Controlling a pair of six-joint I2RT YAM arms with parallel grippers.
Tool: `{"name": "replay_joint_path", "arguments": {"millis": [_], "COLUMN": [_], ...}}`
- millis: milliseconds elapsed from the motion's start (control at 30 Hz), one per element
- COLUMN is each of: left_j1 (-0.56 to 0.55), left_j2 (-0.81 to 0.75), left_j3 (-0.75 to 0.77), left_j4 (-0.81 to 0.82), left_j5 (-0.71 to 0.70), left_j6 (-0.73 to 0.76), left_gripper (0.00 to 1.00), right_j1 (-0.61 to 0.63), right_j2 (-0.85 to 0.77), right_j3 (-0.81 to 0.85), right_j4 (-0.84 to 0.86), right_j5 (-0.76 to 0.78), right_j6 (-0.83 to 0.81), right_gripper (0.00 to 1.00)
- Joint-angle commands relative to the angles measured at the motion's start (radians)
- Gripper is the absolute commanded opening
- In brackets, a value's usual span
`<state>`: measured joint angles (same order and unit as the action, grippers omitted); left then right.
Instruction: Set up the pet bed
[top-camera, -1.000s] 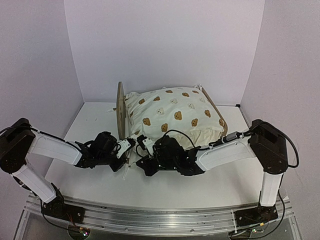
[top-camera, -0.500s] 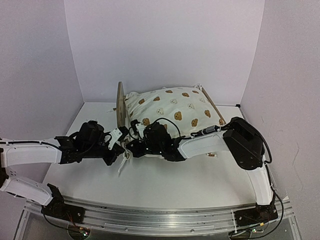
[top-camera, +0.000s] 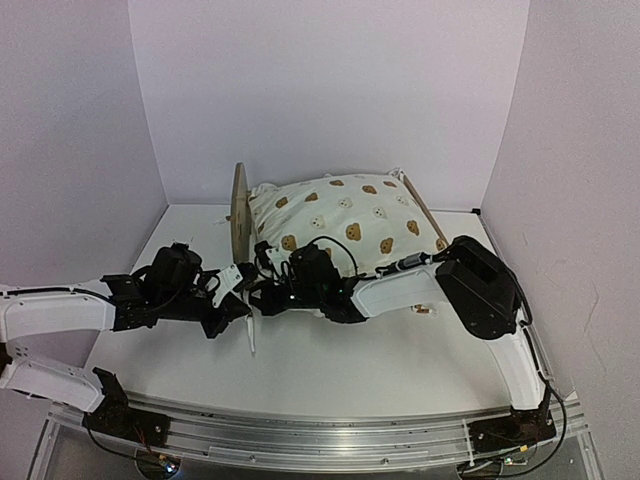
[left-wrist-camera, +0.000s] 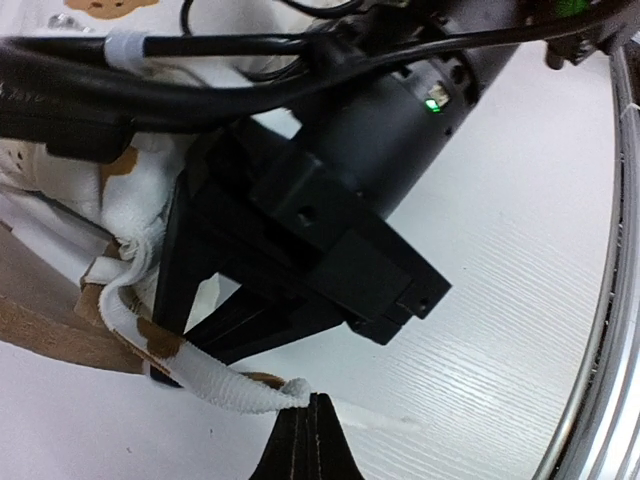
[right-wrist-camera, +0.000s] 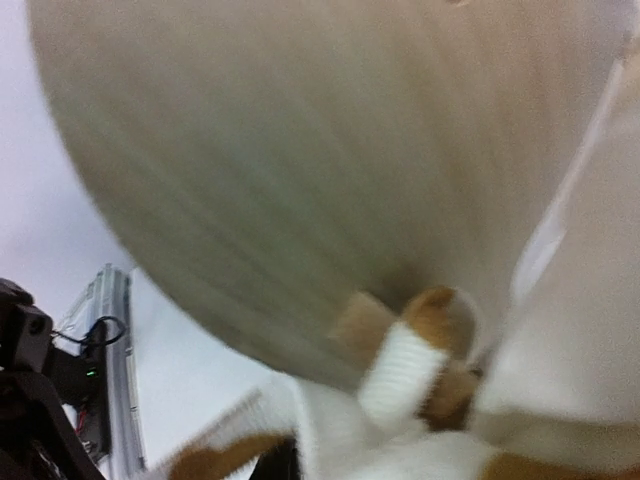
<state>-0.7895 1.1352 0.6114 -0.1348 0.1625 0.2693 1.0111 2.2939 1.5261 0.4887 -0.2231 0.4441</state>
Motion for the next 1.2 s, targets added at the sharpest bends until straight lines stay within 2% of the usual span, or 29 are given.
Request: {"name": "replay_joint_path", "arguments": {"millis": [0, 100, 300, 433, 500, 633, 767, 833, 933, 1000, 1133, 1167], "left_j1": [-0.001, -0.001, 0.015, 0.053, 0.084, 0.200, 0.332, 0.378, 0.422, 0.433, 0.434, 0.434], "left_j2": [-0.033, -0.034, -0.088, -0.167, -0.202, -0.239, -0.206, -0.144, -0.013, 0.084, 0.182, 0.198], "left_j3": [-0.007, -0.007, 0.004, 0.029, 0.042, 0.031, -0.015, 0.000, 0.052, 0.113, 0.199, 0.204], "left_j4": [-0.029, -0.067, -0.219, -0.379, -0.463, -0.540, -0.397, -0.333, -0.193, -0.202, -0.326, -0.332], "left_j5": [0.093, 0.095, 0.120, 0.199, 0.233, 0.234, 0.190, 0.200, 0.184, 0.233, 0.475, 0.496], "left_j6": [0.147, 0.217, 0.388, 0.554, 0.628, 0.790, 0.865, 0.821, 0.672, 0.600, 0.632, 0.625], "left_gripper": [0.01, 0.08, 0.35, 0.50, 0.54, 0.51, 0.45, 0.42, 0.38, 0.37, 0.48, 0.48], "right_j1": [0.009, 0.009, 0.005, 0.003, 0.002, 0.003, 0.002, 0.002, 0.002, 0.002, 0.003, 0.003], "right_j2": [0.035, 0.051, 0.106, 0.124, 0.128, 0.131, 0.133, 0.137, 0.146, 0.154, 0.154, 0.152], "right_j3": [0.001, 0.007, 0.045, 0.061, 0.063, 0.068, 0.069, 0.074, 0.085, 0.096, 0.100, 0.099], "right_j4": [0.164, 0.173, 0.176, 0.178, 0.179, 0.179, 0.181, 0.183, 0.183, 0.183, 0.185, 0.185], "right_j5": [-0.168, -0.155, -0.100, -0.089, -0.090, -0.098, -0.098, -0.098, -0.095, -0.095, -0.093, -0.093], "right_j6": [0.064, 0.069, 0.063, 0.067, 0.070, 0.073, 0.073, 0.069, 0.064, 0.064, 0.064, 0.063], "right_gripper": [0.00, 0.00, 0.00, 0.00, 0.00, 0.00, 0.00, 0.00, 0.00, 0.00, 0.00, 0.00]}}
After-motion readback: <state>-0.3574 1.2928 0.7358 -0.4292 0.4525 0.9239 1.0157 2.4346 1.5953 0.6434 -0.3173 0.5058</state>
